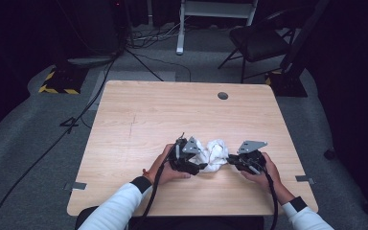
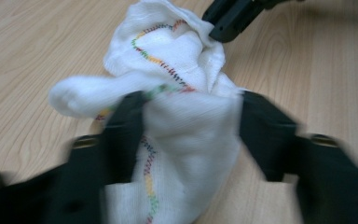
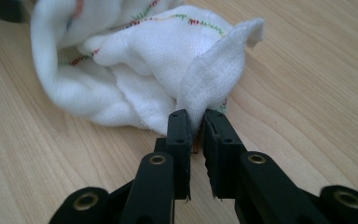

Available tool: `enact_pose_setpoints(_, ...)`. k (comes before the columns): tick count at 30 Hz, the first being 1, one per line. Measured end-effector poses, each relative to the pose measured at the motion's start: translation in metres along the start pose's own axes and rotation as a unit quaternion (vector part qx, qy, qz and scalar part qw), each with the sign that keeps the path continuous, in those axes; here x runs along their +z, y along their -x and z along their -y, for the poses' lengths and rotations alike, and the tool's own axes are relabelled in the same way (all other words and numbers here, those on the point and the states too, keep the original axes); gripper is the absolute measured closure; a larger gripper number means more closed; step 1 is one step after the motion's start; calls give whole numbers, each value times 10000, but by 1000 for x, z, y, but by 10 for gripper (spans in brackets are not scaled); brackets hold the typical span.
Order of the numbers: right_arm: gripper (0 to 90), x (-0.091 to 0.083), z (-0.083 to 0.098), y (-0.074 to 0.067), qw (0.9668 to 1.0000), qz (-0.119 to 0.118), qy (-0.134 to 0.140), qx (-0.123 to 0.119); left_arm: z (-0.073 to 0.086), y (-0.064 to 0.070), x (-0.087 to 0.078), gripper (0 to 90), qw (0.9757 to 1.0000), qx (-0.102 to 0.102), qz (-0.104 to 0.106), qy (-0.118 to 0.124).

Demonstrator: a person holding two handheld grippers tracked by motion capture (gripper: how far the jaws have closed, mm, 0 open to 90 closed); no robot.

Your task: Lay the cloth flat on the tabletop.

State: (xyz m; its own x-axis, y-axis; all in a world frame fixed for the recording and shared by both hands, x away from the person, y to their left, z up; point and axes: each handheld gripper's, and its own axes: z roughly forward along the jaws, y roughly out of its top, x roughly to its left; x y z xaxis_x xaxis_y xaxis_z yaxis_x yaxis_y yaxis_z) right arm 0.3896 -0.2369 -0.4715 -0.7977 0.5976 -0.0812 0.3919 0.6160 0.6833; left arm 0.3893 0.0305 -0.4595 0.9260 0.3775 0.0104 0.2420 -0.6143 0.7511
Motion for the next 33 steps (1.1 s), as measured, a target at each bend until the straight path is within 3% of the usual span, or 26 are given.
enact_pose_setpoints(1,813,-1,0,-1,10000,9,30,1,0,0,0,562,10000,0,0,0)
enact_pose_setpoints(2,807,-3,-1,-1,10000,26,50,-23,0,0,2,639,9999,162,42,-22)
enact_pose_setpoints(3,781,-5,-2,0,9999,60,101,-33,1,-2,5,729,9993,281,235,-10)
enact_pose_setpoints(6,728,-13,-5,5,9993,166,330,80,2,-3,7,832,9988,367,299,-98)
enact_pose_setpoints(13,606,-18,-26,10,9971,330,680,101,1,3,6,870,9968,643,446,-138)
enact_pose_setpoints(17,517,-2,-36,15,9987,165,451,198,1,8,8,878,9954,772,529,-218)
enact_pose_setpoints(18,502,4,-38,17,9990,110,360,230,2,12,10,879,9938,885,622,-275)
enact_pose_setpoints(19,518,10,-39,20,9995,24,194,243,2,12,10,879,9938,885,622,-275)
enact_pose_setpoints(20,518,10,-39,20,9995,24,194,243,2,14,10,879,9926,969,649,-326)
enact_pose_setpoints(23,808,22,-37,24,9999,-57,-115,33,3,20,9,882,9892,1174,773,-423)
enact_pose_setpoints(24,864,20,-35,26,9998,96,-158,-79,4,22,7,883,9884,1207,802,-444)
enact_pose_setpoints(26,869,13,-33,30,9995,308,-10,-15,5,22,2,883,9882,1264,736,-457)
enact_pose_setpoints(27,869,13,-33,30,9995,308,-10,-15,6,20,-3,883,9887,1265,680,-427)
enact_pose_setpoints(29,871,3,-30,37,9980,582,220,150,7,13,-14,883,9905,1219,547,-311)
enact_pose_setpoints(30,872,-6,-27,44,9952,821,402,357,8,3,-26,883,9934,1097,289,-167)
enact_pose_setpoints(32,873,-12,-23,49,9915,1045,532,558,9,-3,-31,883,9947,1004,204,-78)
enact_pose_setpoints(33,873,-15,-21,52,9900,1129,555,631,10,-15,-40,883,9960,886,-66,4)
